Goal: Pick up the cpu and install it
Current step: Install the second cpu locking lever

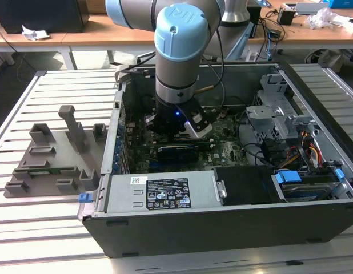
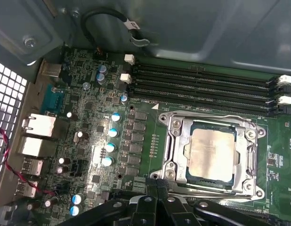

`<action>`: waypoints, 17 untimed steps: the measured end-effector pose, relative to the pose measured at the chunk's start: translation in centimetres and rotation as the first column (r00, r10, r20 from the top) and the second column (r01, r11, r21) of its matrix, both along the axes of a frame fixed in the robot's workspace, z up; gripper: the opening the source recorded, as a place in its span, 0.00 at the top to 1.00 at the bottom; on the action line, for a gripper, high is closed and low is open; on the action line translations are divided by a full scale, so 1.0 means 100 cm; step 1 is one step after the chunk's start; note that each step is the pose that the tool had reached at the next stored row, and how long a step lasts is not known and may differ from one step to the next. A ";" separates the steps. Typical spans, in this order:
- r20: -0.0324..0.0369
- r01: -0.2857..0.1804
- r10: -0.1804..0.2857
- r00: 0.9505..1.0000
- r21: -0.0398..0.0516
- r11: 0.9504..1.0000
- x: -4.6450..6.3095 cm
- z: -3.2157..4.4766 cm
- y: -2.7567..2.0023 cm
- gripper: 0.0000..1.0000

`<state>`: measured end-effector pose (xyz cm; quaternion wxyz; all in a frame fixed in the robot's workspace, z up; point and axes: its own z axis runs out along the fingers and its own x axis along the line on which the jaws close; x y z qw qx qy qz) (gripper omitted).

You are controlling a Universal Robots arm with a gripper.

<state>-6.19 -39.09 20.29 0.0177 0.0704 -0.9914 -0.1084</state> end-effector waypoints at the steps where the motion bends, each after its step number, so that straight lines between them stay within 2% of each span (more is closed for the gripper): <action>1: 0.000 0.000 0.000 1.000 0.001 1.000 0.000 -0.0002 0.0000 0.89; 4: 0.000 0.000 0.000 1.000 0.003 1.000 0.000 -0.0004 0.0005 0.89; 8: -0.002 0.000 0.000 1.000 0.005 1.000 0.000 -0.0021 0.0059 0.89; 10: -0.011 0.000 0.000 1.000 0.005 1.000 0.002 -0.0054 0.0059 0.89; 11: -0.018 0.000 0.000 1.000 0.004 1.000 0.003 -0.0072 0.0057 0.89; 13: -0.018 0.000 0.000 1.000 0.005 1.000 0.004 -0.0072 0.0058 0.89; 14: -0.017 0.000 0.000 1.000 0.007 1.000 0.004 -0.0054 0.0062 0.89; 17: -0.018 0.000 0.000 1.000 0.006 1.000 0.004 0.0032 0.0060 0.89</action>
